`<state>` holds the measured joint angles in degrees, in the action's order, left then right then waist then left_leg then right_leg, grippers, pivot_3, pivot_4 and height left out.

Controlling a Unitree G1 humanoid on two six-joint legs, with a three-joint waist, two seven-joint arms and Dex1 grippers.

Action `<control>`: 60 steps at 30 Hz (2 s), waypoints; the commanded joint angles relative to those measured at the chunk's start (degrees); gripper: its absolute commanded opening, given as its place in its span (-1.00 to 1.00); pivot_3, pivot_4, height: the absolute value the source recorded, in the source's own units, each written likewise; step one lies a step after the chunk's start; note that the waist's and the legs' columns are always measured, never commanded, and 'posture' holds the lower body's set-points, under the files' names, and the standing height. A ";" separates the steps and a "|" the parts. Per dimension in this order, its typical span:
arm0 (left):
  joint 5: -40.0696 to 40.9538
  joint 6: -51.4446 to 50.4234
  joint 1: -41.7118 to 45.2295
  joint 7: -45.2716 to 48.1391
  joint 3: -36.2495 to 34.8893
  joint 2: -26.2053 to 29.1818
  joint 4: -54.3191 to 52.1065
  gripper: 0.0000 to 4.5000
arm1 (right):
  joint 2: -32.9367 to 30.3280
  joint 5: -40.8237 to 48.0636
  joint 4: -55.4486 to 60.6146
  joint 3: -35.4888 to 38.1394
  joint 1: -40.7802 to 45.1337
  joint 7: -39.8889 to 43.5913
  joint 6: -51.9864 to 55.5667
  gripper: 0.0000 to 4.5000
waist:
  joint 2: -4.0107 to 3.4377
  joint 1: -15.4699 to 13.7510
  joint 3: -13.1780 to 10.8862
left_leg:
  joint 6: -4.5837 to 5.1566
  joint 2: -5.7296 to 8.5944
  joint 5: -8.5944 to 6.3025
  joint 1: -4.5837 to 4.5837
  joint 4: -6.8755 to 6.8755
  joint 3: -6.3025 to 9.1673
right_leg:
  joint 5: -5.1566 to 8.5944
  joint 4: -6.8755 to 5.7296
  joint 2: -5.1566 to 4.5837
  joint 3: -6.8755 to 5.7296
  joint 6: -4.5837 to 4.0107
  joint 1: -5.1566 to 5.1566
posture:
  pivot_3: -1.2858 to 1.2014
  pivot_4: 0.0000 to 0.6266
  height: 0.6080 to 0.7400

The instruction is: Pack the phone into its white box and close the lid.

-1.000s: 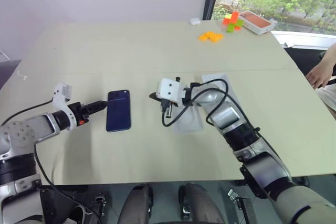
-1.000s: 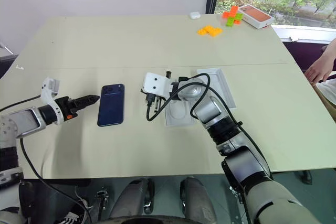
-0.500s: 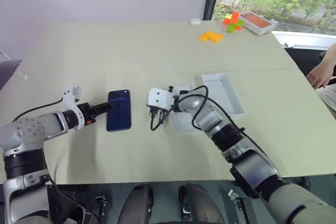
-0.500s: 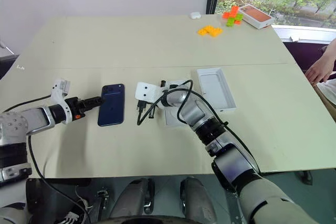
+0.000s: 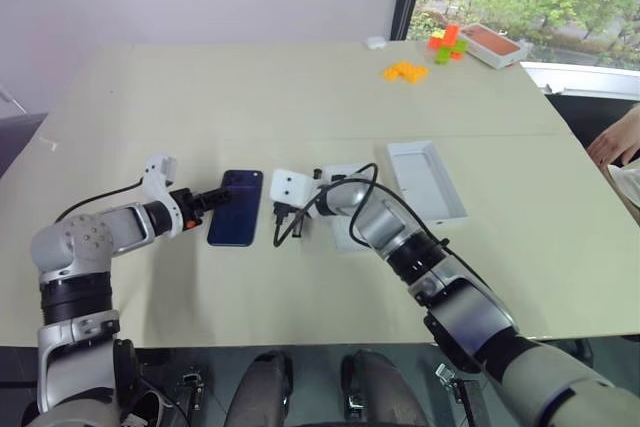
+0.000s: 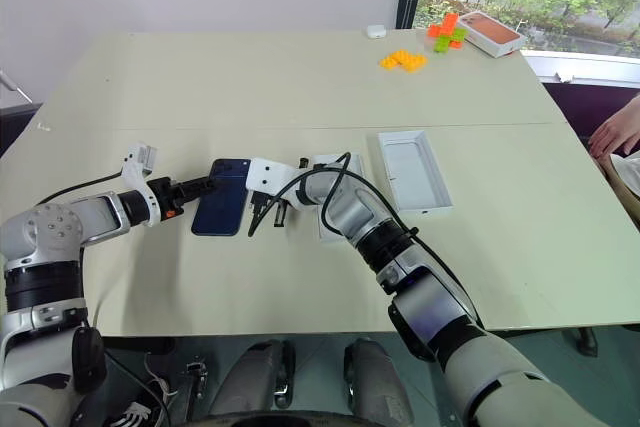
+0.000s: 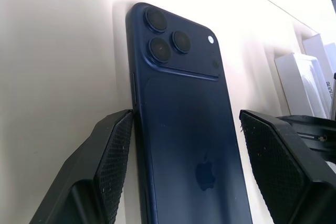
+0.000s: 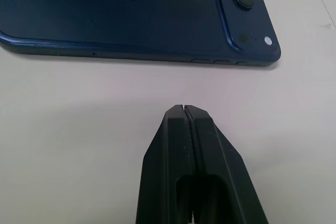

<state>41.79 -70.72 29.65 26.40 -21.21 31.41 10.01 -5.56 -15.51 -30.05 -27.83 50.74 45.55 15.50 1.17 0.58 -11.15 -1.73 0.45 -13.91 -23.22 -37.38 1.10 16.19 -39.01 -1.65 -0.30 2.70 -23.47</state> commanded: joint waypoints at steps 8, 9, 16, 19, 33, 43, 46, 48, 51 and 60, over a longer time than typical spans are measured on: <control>1.57 -10.00 -1.49 1.95 2.93 -0.08 -0.79 0.53 | 1.03 -1.87 -1.64 -1.37 1.78 -1.28 -2.70 -0.99 | -0.01 0.28 0.01 | -0.01 0.00 0.00 0.02 0.09 0.00 | 0.00 0.02 0.01 0.00 0.00 -0.02 | 0.03 -0.52 1.00; 1.59 -11.24 -1.50 1.43 2.81 -0.65 -0.85 0.53 | 0.92 -2.55 -1.83 -1.95 1.89 -1.29 -3.23 -0.99 | -0.01 0.31 0.02 | -0.01 0.00 0.00 0.03 0.09 0.00 | 0.00 0.02 0.01 0.00 0.00 -0.01 | 0.03 -0.52 1.00; 0.80 -14.16 -1.05 -1.29 -0.24 -3.63 -0.15 0.53 | 1.22 -2.75 -2.01 -1.75 2.21 -0.93 -3.59 -0.99 | -0.02 0.12 0.05 | 0.00 0.00 0.00 0.25 0.09 0.00 | 0.01 0.02 0.00 0.01 0.01 0.22 | 0.03 -0.52 1.00; 1.17 -15.77 -0.08 -2.36 -2.07 -5.10 -0.32 0.53 | 1.06 -2.76 -1.97 -1.75 2.04 -0.74 -3.80 -0.99 | -0.02 0.08 0.05 | -0.01 0.00 0.00 0.37 0.10 0.00 | 0.01 0.02 0.00 0.00 0.01 0.34 | 0.03 -0.52 1.00; 1.26 -21.60 2.38 -5.14 -7.83 -9.46 -1.50 0.53 | 0.58 -3.06 -1.77 -1.14 1.60 -0.65 -4.16 -0.99 | 0.00 0.23 0.06 | -0.08 0.02 0.03 0.40 0.17 0.03 | 0.01 0.04 0.01 0.00 0.02 0.35 | 0.03 -0.52 1.00; 0.90 -21.56 0.95 -4.38 -8.88 -9.52 -2.98 -0.52 | -0.11 -3.29 -1.87 -0.91 1.67 -0.67 -4.52 -1.00 | 0.01 0.33 0.05 | -0.09 0.02 0.04 0.38 0.25 0.03 | 0.01 0.06 0.01 0.01 0.01 0.29 | 0.03 -0.52 1.00; 1.18 -21.64 0.64 -4.13 -9.70 -9.71 -2.34 -0.98 | -0.27 -3.33 -1.76 -0.87 1.54 -0.64 -4.56 -1.00 | 0.10 0.46 0.11 | -0.10 0.02 0.04 0.44 0.24 0.05 | 0.01 0.08 0.00 0.00 0.01 0.37 | 0.03 -0.52 1.00; 1.85 -21.75 0.19 -3.63 -10.16 -9.64 -2.09 -0.98 | -0.41 -3.45 -1.71 -0.85 1.53 -0.80 -4.63 -1.00 | 0.10 0.59 0.11 | -0.10 0.02 0.04 0.56 0.25 0.03 | 0.01 0.09 0.00 0.02 0.00 0.47 | 0.03 -0.52 1.00; 3.54 -21.78 -0.70 -2.49 -12.25 -9.71 -0.93 -0.98 | -1.25 -3.33 -0.97 -0.42 1.57 -0.65 -4.76 -1.00 | 0.10 0.59 0.11 | -0.10 0.00 0.04 0.66 0.34 0.04 | 0.01 0.09 0.02 0.02 -0.01 0.51 | 0.03 -0.52 1.00; 8.57 -21.78 -2.20 0.36 -16.52 -7.98 0.76 -0.98 | -2.94 8.53 10.45 9.13 0.73 5.92 4.84 -1.00 | 0.11 0.55 0.10 | -0.11 0.00 0.05 0.17 0.39 0.06 | 0.01 0.26 0.01 0.01 -0.01 0.09 | 0.03 -0.52 1.00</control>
<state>49.46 -92.02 28.50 26.32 -36.59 22.45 10.94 -7.97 -11.72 -25.50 -23.06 50.61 49.47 17.49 1.27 1.12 -11.05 -1.84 0.44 -13.86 -23.21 -37.00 1.17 16.19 -38.75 -1.63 -0.29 2.69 -23.53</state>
